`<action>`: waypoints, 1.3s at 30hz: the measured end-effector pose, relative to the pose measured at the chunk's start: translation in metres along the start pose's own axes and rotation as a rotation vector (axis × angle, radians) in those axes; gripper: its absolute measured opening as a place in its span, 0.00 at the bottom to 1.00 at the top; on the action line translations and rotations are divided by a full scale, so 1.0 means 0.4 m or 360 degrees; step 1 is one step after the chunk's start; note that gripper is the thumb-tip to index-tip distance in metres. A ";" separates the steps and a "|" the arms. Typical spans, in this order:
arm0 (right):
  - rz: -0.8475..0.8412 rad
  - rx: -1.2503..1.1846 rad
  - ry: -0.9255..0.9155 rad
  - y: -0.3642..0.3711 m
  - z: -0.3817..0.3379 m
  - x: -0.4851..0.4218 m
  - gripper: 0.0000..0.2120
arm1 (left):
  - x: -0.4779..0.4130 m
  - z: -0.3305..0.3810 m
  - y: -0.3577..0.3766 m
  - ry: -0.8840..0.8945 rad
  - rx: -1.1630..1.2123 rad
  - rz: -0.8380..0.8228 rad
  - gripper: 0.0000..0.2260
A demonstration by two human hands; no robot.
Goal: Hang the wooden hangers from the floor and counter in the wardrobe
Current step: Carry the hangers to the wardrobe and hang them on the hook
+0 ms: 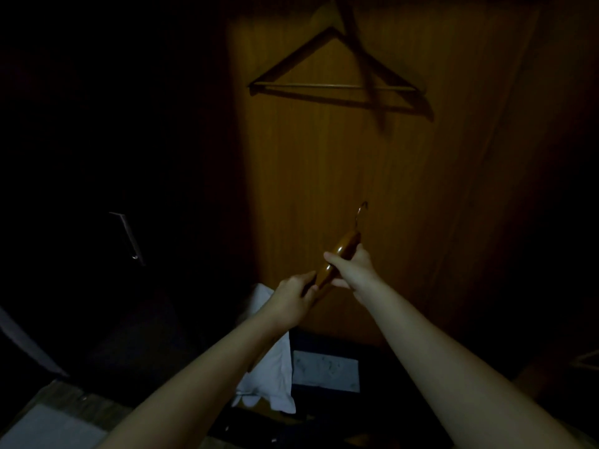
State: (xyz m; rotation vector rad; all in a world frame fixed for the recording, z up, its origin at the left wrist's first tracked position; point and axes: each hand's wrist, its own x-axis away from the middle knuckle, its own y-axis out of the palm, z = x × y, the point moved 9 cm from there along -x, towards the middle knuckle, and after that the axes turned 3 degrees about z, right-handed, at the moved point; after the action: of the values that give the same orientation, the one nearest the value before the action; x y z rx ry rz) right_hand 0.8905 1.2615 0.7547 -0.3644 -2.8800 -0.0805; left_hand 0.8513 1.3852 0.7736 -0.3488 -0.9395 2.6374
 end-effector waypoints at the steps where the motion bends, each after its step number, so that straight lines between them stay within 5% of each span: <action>1: -0.0002 0.0011 0.0004 -0.003 -0.003 0.001 0.32 | 0.000 0.000 -0.001 -0.0016 0.0004 -0.0041 0.11; 15: -0.0344 0.0350 -0.0223 -0.050 -0.246 0.028 0.25 | -0.159 0.060 -0.199 0.0040 -0.0436 0.0104 0.27; 31: -0.0328 0.0619 -0.0837 -0.119 -0.599 0.079 0.08 | -0.277 0.355 -0.337 0.0888 -0.0651 0.0754 0.33; 35: -0.0228 0.0661 -0.0943 -0.114 -0.667 0.034 0.17 | -0.321 0.381 -0.388 0.0966 -0.0846 0.0885 0.31; 39: 0.0159 0.0927 -0.1394 -0.090 -0.755 0.011 0.31 | -0.382 0.414 -0.453 0.0991 -0.0965 0.0985 0.29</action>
State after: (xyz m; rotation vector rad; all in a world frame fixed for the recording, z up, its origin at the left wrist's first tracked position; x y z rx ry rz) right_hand 0.9459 1.2026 1.0480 -0.5117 -3.4634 1.1809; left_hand 0.9759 1.3668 1.0339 -1.7202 -1.5373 2.3416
